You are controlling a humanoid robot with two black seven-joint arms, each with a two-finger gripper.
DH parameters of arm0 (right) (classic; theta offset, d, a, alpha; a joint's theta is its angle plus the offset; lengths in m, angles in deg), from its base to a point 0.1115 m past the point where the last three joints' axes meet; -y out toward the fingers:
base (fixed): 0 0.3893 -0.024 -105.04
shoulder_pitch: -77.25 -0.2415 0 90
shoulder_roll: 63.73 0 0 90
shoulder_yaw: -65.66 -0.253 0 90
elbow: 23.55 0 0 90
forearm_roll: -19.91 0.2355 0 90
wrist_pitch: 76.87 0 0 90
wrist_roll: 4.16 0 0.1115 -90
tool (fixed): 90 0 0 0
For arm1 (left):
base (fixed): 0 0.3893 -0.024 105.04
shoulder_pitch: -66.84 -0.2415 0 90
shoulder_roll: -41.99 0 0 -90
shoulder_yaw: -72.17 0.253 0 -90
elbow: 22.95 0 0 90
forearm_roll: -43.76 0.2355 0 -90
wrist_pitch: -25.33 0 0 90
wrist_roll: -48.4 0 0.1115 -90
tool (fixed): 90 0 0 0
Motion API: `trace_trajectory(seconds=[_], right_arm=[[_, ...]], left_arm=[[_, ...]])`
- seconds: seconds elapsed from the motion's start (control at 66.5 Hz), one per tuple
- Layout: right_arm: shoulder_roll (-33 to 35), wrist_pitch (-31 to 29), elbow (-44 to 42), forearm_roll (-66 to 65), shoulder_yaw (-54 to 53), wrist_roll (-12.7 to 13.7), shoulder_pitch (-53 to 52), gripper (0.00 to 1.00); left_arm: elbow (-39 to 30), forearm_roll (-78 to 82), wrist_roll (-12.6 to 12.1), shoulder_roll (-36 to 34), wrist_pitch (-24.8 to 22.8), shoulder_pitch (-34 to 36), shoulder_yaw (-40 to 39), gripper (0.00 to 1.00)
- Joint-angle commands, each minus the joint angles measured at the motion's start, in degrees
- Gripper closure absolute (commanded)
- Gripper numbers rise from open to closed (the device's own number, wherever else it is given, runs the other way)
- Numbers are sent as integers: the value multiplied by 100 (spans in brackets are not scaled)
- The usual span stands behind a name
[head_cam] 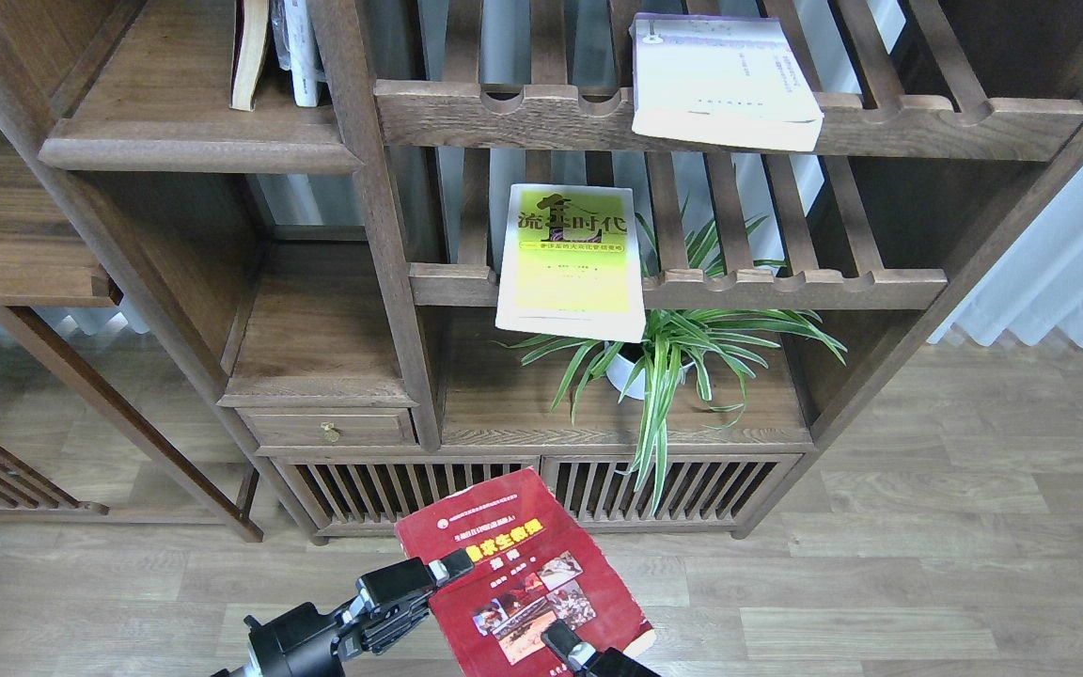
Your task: Organize books on shelf
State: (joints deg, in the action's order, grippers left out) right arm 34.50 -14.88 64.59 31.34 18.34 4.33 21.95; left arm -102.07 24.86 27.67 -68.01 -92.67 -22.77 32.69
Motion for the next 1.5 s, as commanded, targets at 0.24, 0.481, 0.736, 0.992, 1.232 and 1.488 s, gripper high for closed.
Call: trace_trajectory(seconds=[0.24, 0.481, 0.736, 0.992, 1.232, 1.488], right_arm=[[11, 1, -763, -361, 241, 505, -420, 2], [38, 1, -1177, -36, -137, 434, -939, 2], [-15, 1, -1317, 219, -426, 426, -1211, 2], [-191, 1, -1555, 255, -647, 426, -1466, 2], [-261, 1, -1625, 299, -673, 426, -1519, 2], [-331, 1, -1722, 299, -638, 434, -1580, 2]], left_arm=[[11, 115, 69, -179, 0, -153, -393, 96], [11, 1063, 78, -241, 0, -944, -1359, 95], [3, 2364, 78, -171, 0, -1893, -2572, 95], [-6, 3762, 60, 445, 0, -2597, -3952, 95], [-6, 4298, -10, 858, 0, -2799, -5437, 95], [-6, 4290, -159, 1192, 0, -2860, -6440, 95]])
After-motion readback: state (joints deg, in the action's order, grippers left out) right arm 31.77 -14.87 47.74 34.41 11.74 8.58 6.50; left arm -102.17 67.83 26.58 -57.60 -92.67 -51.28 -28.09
